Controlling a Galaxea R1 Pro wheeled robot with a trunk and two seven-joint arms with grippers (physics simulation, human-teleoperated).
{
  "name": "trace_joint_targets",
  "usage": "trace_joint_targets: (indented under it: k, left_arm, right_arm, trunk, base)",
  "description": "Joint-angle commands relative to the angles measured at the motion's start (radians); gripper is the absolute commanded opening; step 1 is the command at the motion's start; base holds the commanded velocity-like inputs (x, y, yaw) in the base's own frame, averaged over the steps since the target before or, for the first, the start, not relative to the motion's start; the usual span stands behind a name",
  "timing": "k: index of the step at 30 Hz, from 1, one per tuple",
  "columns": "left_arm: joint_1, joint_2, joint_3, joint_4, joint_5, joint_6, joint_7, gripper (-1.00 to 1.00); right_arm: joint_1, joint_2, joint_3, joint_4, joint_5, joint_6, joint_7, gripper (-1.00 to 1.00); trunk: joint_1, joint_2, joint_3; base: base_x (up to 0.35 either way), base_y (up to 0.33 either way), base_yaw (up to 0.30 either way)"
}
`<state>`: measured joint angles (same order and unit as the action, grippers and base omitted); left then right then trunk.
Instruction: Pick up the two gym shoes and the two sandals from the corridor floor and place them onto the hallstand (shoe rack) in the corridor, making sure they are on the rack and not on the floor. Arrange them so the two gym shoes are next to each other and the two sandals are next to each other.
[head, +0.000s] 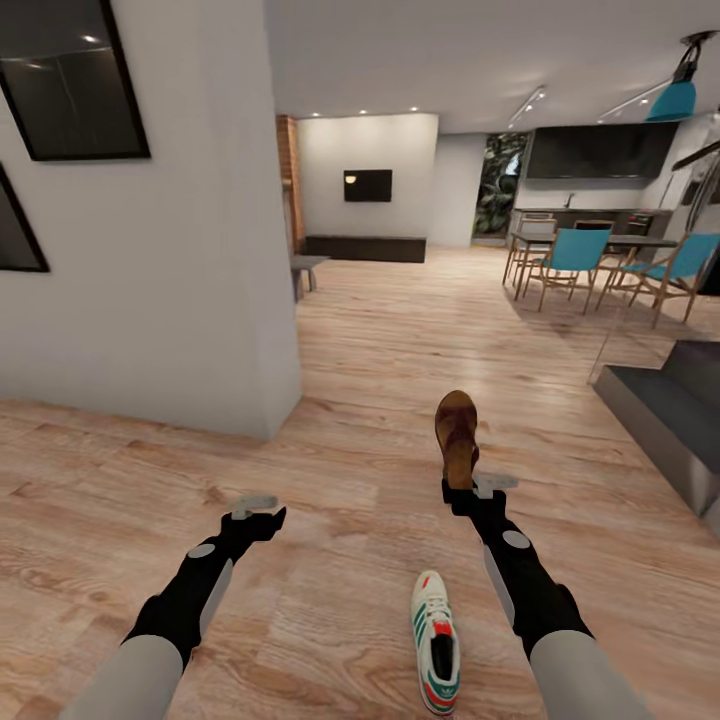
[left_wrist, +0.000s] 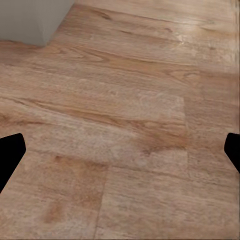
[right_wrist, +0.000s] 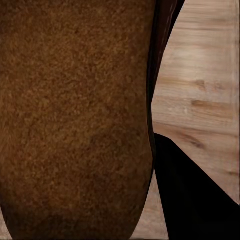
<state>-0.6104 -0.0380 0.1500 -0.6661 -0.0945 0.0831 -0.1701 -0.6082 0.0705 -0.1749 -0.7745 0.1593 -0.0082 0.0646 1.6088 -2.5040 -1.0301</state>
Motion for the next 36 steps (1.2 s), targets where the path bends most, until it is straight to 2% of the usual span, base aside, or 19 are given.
trace_joint_targets:
  k: [1, 12, 27, 36]
  left_arm:
    - [0.000, -0.002, 0.008, -0.003, -0.010, 0.006, -0.009, 1.00]
    - [0.000, -0.002, 0.008, -0.003, -0.010, 0.007, -0.009, 1.00]
    - [0.000, -0.002, 0.009, -0.003, -0.010, 0.007, -0.009, 1.00]
    - [0.000, -0.002, 0.009, -0.003, -0.010, 0.007, -0.009, 1.00]
  right_arm:
    - [-0.001, 0.002, -0.006, 0.000, 0.008, -0.001, 0.006, -1.00]
    - [-0.001, 0.002, -0.006, -0.001, 0.008, 0.000, 0.006, -1.00]
    - [-0.001, 0.002, -0.006, -0.002, 0.008, 0.000, 0.006, -1.00]
    - [-0.001, 0.002, -0.006, 0.001, 0.008, -0.001, 0.006, -1.00]
  trunk:
    - [0.000, 0.000, 0.000]
    - [0.000, 0.000, 0.002]
    - [0.000, 0.000, -0.004]
    - [0.000, 0.000, -0.004]
  base:
    - [0.000, -0.248, -0.278]
    - [0.000, -0.276, -0.086]
    - [-0.065, -0.282, 0.198]
    - [-0.216, -0.231, 0.019]
